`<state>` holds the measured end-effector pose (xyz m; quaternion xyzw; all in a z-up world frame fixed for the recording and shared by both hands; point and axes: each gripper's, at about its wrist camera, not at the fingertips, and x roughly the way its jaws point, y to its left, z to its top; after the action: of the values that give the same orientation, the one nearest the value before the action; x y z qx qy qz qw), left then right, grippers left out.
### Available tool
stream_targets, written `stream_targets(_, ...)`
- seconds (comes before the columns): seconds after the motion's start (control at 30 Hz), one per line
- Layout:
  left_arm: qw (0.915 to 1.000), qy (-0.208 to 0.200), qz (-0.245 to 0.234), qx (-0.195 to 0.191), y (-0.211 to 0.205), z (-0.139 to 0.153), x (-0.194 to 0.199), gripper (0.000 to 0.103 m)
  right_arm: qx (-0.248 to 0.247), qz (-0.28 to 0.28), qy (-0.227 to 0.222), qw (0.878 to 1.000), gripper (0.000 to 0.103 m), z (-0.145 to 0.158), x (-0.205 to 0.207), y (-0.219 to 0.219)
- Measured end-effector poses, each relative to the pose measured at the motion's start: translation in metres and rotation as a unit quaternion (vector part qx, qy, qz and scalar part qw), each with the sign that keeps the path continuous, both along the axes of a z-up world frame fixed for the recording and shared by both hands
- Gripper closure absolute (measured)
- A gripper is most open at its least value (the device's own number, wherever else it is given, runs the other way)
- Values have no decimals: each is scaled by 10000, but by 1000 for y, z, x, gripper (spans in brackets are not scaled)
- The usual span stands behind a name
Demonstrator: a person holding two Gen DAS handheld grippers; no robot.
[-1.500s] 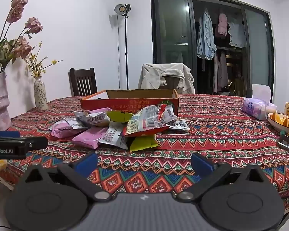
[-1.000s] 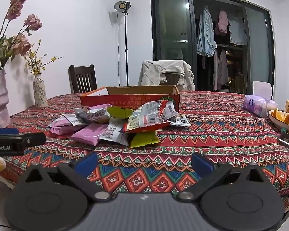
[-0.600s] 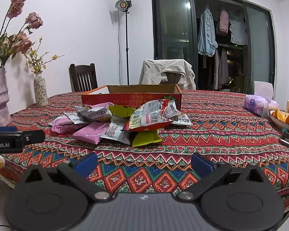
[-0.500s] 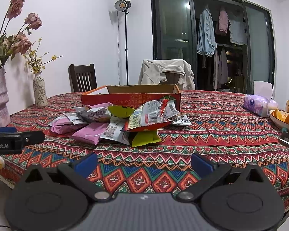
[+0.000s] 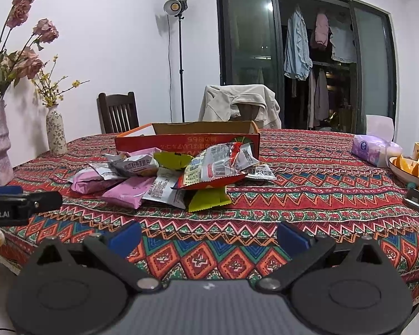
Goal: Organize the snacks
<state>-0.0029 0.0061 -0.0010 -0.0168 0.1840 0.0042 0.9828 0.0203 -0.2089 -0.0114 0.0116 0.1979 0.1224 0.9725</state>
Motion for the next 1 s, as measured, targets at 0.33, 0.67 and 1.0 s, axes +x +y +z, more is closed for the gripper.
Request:
stream_targets(0.33,10000,19,5,-7,0,-2,0,0,1,-13,7,10000,0,-1,0,-1)
stream_targets(0.67,10000,29,32,-35,2,-4,-1,0,-11,-9,4,10000,0,-3,-1,0)
stream_targets(1.0,10000,38,38,-40,4,-3,-2,0,-11,-5,7,10000,0,-2,-1,0)
